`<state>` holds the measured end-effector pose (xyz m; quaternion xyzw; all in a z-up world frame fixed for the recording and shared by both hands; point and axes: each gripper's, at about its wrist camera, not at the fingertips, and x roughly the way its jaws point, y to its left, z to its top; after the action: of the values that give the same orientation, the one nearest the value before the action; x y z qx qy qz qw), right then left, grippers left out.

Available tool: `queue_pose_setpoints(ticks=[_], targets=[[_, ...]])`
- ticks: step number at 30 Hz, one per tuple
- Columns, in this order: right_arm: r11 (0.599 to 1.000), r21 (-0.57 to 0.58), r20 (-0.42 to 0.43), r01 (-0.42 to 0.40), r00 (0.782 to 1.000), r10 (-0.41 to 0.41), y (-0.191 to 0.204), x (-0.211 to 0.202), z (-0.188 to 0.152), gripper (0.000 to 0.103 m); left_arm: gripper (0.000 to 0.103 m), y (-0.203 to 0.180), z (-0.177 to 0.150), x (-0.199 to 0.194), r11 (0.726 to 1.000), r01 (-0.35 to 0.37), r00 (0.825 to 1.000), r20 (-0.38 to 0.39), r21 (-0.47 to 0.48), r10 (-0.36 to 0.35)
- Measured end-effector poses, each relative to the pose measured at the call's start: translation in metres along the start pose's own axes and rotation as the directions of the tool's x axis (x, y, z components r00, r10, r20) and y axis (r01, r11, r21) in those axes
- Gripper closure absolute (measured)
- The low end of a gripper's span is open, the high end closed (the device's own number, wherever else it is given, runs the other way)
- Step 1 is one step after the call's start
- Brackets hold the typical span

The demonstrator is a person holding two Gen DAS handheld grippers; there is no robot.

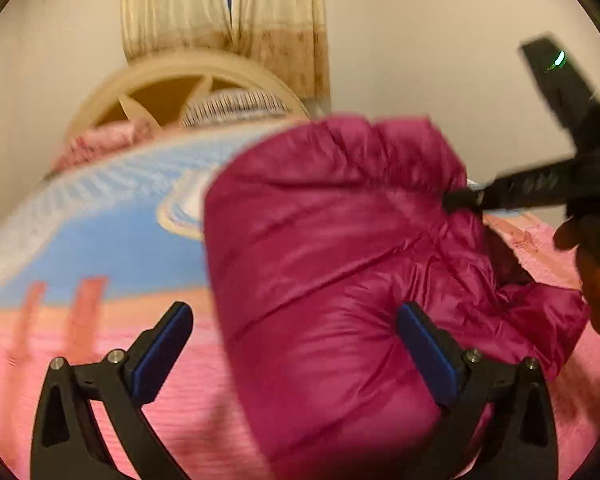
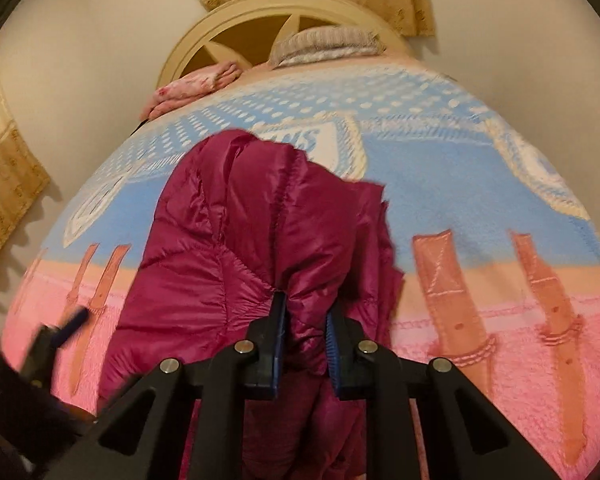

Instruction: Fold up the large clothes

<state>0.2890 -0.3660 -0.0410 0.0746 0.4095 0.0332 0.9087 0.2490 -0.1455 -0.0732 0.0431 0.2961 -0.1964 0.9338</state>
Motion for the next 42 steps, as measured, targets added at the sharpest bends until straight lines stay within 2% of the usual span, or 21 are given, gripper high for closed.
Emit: queue_pose_setpoints(ticks=[1, 2, 4, 8, 11, 13, 15, 17, 20, 23, 26, 30, 33, 36, 39, 42], targets=[[0.999, 0.013, 0.029, 0.046, 0.999, -0.046, 0.003, -0.009, 0.003, 0.074, 0.000, -0.004, 0.000, 0.002, 1.000, -0.001, 1.000, -0.006, 0.007, 0.001], [0.998, 0.026, 0.061, 0.063, 0.996, -0.065, 0.005, -0.017, 0.005, 0.051, 0.000, -0.009, 0.000, 0.002, 1.000, -0.008, 1.000, -0.001, 0.023, 0.008], [0.997, 0.063, 0.156, 0.050, 0.986, -0.059, 0.011, -0.037, 0.013, 0.023, 0.000, -0.017, -0.001, 0.000, 0.999, 0.000, 1.000, 0.002, 0.048, 0.000], [0.996, 0.082, 0.240, 0.033, 0.969, -0.052, 0.033, -0.046, 0.026, 0.022, 0.000, -0.015, -0.010, -0.007, 0.999, 0.012, 1.000, -0.005, 0.044, -0.012], [0.986, 0.127, 0.269, -0.109, 0.960, 0.071, 0.039, -0.029, 0.033, 0.023, 0.000, -0.009, -0.006, 0.004, 0.999, 0.028, 0.999, -0.018, 0.023, -0.028], [0.976, 0.164, 0.260, -0.140, 0.961, 0.094, 0.035, -0.009, 0.035, 0.023, 0.000, -0.004, -0.007, 0.007, 0.999, 0.034, 0.999, -0.027, 0.009, -0.033], [0.970, 0.215, 0.229, -0.117, 0.971, 0.066, 0.025, 0.011, 0.032, 0.023, 0.000, 0.000, -0.008, -0.001, 0.999, 0.035, 0.999, -0.018, -0.008, -0.035], [0.969, 0.240, 0.202, -0.055, 0.979, 0.005, 0.016, 0.022, 0.027, 0.024, 0.000, 0.008, -0.005, -0.006, 1.000, 0.024, 1.000, 0.004, -0.017, -0.024], [0.975, 0.220, 0.205, 0.038, 0.975, -0.085, 0.009, 0.028, 0.016, 0.024, 0.000, 0.023, 0.006, -0.016, 0.998, -0.046, 0.997, 0.060, -0.050, 0.049], [0.966, 0.249, 0.191, 0.063, 0.975, -0.112, -0.004, 0.036, 0.008, 0.024, 0.000, 0.033, 0.027, -0.004, 0.988, -0.100, 0.993, 0.049, -0.116, 0.106], [0.957, 0.277, 0.182, 0.085, 0.973, -0.140, -0.017, 0.043, -0.001, 0.024, 0.000, 0.029, 0.047, 0.020, 0.981, -0.135, 0.990, 0.019, -0.140, 0.139], [0.950, 0.295, 0.176, 0.100, 0.972, -0.157, -0.028, 0.051, -0.010, 0.024, 0.000, 0.015, 0.070, 0.056, 0.972, -0.210, 0.978, -0.014, -0.104, 0.210], [0.944, 0.314, 0.170, 0.098, 0.973, -0.157, -0.035, 0.054, -0.014, 0.024, 0.000, 0.003, 0.070, 0.085, 0.960, -0.279, 0.959, -0.054, -0.029, 0.277], [0.938, 0.336, 0.163, 0.088, 0.975, -0.150, -0.042, 0.059, -0.017, 0.024, 0.000, -0.005, 0.057, 0.107, 0.952, -0.304, 0.945, -0.120, 0.025, 0.305], [0.931, 0.355, 0.159, 0.089, 0.975, -0.154, -0.046, 0.058, -0.017, 0.024, 0.000, -0.007, 0.047, 0.114, 0.948, -0.317, 0.939, -0.128, 0.033, 0.319], [0.926, 0.341, 0.190, 0.162, 0.953, -0.236, -0.037, 0.041, -0.013, 0.024, 0.000, -0.007, 0.046, 0.117, 0.947, -0.319, 0.937, -0.136, 0.035, 0.321]])
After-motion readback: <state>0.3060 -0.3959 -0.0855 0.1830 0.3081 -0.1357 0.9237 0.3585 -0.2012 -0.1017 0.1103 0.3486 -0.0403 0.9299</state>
